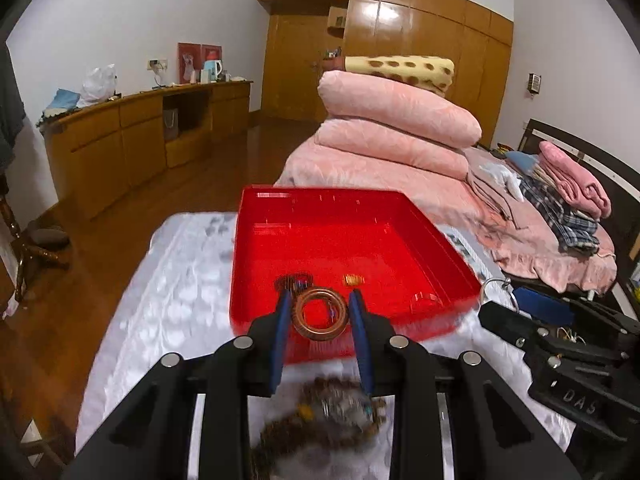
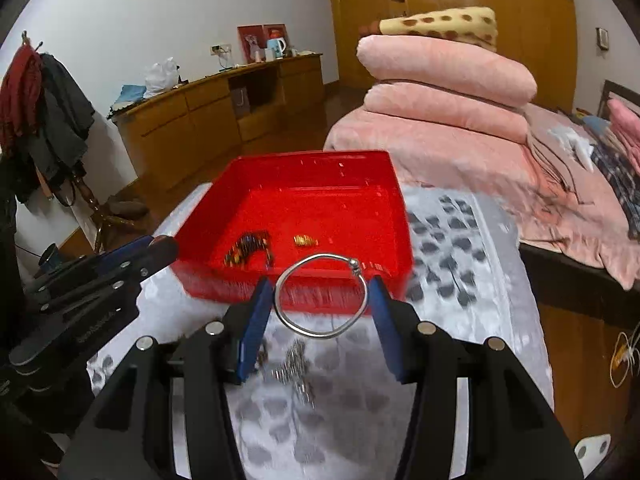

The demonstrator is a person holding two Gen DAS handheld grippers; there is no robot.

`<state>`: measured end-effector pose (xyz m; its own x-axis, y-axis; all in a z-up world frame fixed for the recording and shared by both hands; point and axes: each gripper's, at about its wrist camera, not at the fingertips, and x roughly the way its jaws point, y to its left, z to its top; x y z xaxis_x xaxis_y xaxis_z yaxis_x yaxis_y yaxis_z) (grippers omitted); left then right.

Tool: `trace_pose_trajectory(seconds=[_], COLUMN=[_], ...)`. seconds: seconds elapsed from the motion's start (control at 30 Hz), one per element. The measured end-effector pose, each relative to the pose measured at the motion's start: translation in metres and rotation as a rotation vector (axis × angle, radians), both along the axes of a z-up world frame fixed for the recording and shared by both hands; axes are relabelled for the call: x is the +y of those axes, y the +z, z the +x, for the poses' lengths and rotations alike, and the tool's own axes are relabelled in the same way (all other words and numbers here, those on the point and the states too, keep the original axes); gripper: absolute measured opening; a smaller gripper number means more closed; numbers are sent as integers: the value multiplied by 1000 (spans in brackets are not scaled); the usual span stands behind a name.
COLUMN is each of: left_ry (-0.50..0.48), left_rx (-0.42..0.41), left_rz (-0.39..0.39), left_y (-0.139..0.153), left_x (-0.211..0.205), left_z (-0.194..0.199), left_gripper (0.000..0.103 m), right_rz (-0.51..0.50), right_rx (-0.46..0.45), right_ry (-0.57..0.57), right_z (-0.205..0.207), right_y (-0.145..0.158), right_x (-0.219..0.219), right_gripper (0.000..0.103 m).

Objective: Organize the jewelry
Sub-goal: 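Lift the wooden ring and silver bangle over the red tin with both tools, then open both tools to drop the ring and bangle into the red tin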

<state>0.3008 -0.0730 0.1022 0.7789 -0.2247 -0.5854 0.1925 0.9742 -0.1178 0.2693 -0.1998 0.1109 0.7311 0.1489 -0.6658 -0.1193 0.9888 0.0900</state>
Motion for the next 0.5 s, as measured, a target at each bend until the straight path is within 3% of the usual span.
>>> trace_pose_trajectory(seconds=[0.2,0.5], left_ry=[12,29], left_rx=[4,36], left_rz=[-9,4], left_y=[4,-12], left_x=[-1,-2], left_z=[40,76], left_gripper=[29,29], right_rz=[-3,-8], right_rx=[-2,42], right_ry=[10,6], right_z=[39,82], right_y=[6,-9], right_x=[4,4], right_gripper=[48,48])
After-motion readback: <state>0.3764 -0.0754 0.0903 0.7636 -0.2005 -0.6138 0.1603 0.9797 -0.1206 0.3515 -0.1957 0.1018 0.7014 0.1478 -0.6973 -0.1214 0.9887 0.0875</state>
